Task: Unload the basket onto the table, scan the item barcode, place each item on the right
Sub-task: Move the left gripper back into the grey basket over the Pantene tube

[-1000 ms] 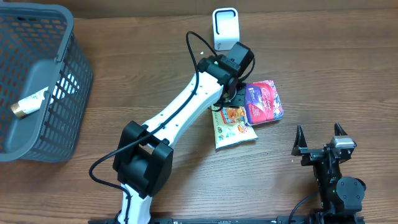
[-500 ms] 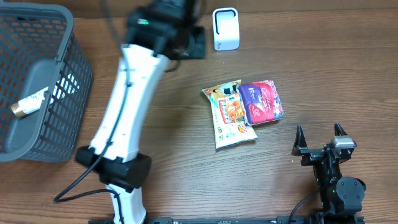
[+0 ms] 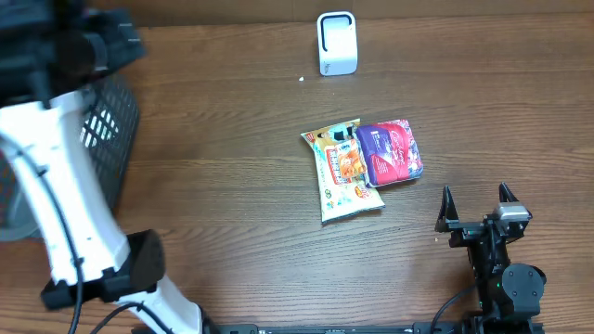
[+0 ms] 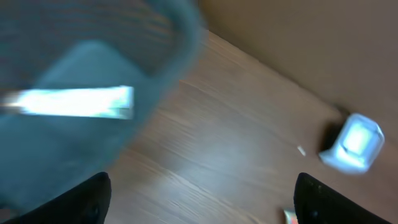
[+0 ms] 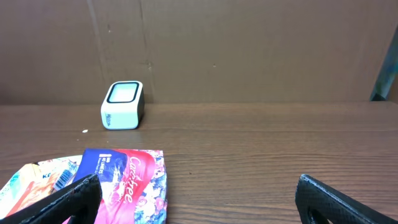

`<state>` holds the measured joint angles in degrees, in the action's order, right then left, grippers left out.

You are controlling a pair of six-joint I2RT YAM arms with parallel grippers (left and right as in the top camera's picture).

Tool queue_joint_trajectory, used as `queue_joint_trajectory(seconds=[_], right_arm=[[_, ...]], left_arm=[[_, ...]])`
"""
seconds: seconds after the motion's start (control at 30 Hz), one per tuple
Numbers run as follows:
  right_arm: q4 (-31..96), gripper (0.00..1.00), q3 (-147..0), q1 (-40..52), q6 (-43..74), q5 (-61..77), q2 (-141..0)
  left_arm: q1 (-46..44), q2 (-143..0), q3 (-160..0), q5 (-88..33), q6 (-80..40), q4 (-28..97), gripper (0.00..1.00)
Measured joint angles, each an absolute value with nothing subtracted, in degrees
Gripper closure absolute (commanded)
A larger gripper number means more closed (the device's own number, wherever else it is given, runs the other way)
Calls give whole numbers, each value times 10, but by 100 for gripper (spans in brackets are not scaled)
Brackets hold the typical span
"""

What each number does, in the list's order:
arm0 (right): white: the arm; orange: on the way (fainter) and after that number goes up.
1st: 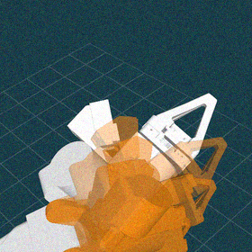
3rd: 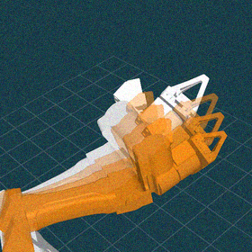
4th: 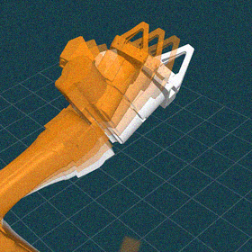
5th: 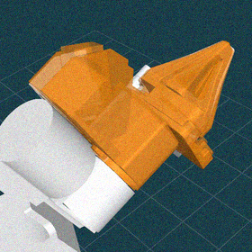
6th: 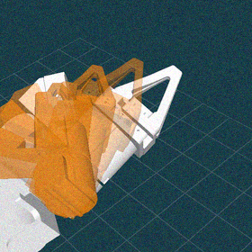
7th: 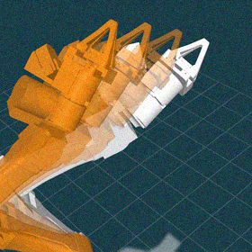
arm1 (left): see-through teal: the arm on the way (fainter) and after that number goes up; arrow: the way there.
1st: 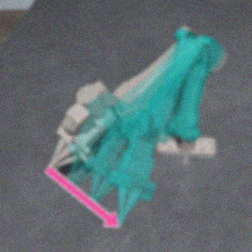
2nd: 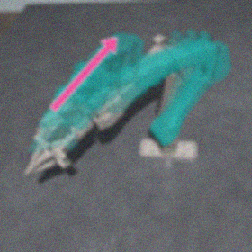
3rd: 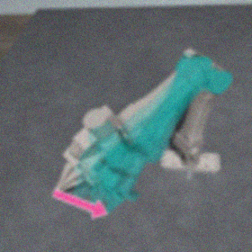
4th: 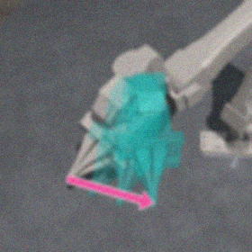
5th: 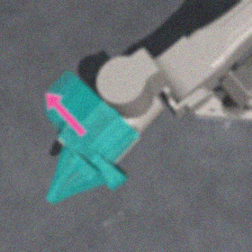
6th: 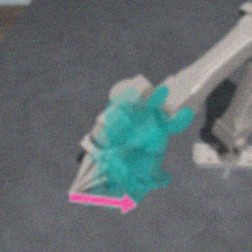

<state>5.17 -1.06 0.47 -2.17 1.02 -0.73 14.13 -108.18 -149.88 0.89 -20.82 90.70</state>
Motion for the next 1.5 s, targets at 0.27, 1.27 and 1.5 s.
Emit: queue_joint_trajectory(seconds=[0.27, 1.27, 1.5], right_arm=[[52, 0, -11, 4, -22, 10, -7], [51, 0, -11, 5, -22, 10, -7], [51, 0, -11, 5, -22, 10, -7]], left_arm=[[316, -1085, -1503, 11, -272, 890, 7], [379, -1374, -1505, 16, -374, 840, 5], [360, -1403, -1505, 60, -374, 871, 4]])
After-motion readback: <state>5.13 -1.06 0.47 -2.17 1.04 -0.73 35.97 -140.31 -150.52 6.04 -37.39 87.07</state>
